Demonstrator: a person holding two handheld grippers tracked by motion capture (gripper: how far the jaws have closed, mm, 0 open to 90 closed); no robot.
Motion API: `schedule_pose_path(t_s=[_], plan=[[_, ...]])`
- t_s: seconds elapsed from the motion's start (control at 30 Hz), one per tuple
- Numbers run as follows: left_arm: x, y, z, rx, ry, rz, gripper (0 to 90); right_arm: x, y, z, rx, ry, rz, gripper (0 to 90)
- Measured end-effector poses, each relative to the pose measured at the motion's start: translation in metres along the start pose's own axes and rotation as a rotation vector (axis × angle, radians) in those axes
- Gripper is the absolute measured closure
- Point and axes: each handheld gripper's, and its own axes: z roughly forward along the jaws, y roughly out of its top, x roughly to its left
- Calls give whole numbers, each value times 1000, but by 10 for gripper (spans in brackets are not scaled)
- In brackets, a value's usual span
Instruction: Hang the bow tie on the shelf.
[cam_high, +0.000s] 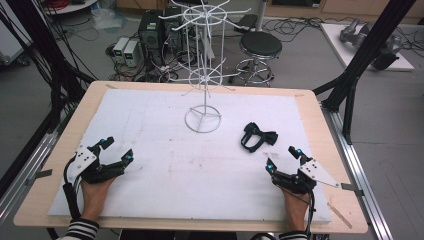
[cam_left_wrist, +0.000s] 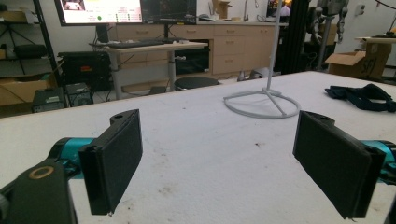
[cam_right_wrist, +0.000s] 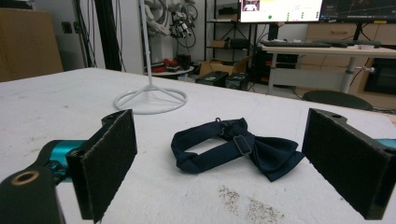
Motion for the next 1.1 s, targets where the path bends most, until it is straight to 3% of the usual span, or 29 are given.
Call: schedule_pose_path(t_s=[0.2,0.63,1.1], plan=[[0,0,0,-2,0,-1,162,0,0,1,1,-6,-7,93],[0,0,0,-2,1,0,162,-2,4,1,62,-17,-8,93],[0,0,0,-2,1,0,162,-7,40,16,140,14,-46,93]])
